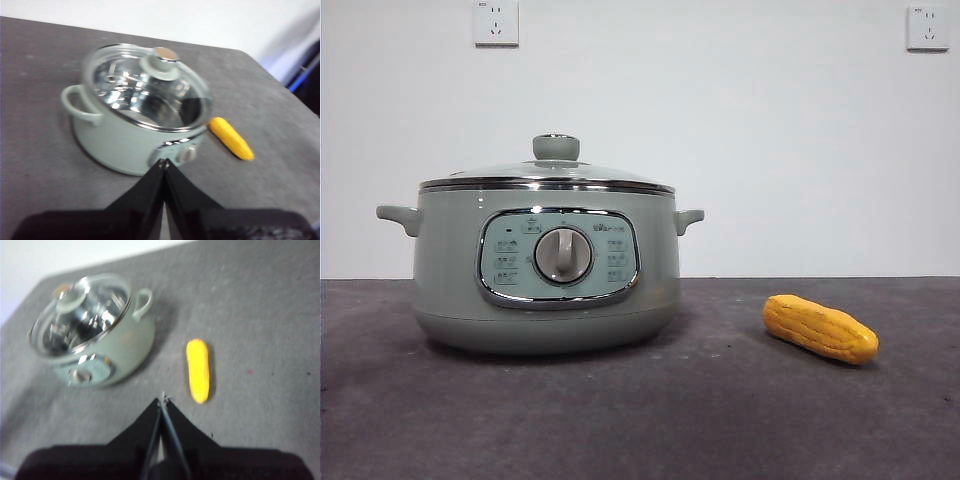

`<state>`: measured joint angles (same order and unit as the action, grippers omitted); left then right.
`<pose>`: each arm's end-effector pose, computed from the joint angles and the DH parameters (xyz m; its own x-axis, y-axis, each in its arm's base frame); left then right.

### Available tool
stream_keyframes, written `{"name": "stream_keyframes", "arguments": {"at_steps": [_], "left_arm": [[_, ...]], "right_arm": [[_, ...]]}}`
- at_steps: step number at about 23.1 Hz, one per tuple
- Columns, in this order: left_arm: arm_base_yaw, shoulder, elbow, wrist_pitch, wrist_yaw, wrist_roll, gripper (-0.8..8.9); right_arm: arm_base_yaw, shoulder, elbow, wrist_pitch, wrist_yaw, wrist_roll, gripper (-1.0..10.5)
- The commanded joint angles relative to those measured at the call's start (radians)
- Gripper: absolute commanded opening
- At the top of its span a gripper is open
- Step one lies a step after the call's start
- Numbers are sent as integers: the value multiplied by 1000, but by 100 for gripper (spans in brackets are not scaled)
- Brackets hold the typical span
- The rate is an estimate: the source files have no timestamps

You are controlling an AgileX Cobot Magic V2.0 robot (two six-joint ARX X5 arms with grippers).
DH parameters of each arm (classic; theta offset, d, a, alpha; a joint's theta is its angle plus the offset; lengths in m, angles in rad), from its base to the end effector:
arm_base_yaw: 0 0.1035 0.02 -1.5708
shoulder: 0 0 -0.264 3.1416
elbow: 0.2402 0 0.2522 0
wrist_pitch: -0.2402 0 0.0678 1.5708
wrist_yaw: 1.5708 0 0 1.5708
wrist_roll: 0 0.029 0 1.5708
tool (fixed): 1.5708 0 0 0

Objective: Pick up the corn,open the lid,put the corn in the pot,close the lid

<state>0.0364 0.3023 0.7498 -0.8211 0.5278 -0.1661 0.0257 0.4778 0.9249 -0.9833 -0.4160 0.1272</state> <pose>0.0498 -0.0128 0.3083 0.8221 -0.4740 -0.3153 0.3708 0.8661 -0.3352 0.0613 0.0133 0.3367 0.7757 0.4242 -0.4673 -0.3030 0.8998 0.3138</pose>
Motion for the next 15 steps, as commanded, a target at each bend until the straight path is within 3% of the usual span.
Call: {"name": "stream_keyframes", "arguments": {"at_steps": [1,6,12,13,15], "left_arm": [[-13,18,48,-31,35,29,-6],[-37,53,137,-127,42,48,-6],[-51,93,187,-140,113,48,15],[-51,101,192,-135,129,47,111],[-51,117,204,-130,135,47,518]], "right_arm": [[0,49,89,-105,-5,-119,-10],[0,123,204,-239,-4,-199,-9],[0,135,219,-251,-4,-206,16],[0,135,219,-249,-4,-205,91],[0,135,219,-245,-4,-183,345]]}}
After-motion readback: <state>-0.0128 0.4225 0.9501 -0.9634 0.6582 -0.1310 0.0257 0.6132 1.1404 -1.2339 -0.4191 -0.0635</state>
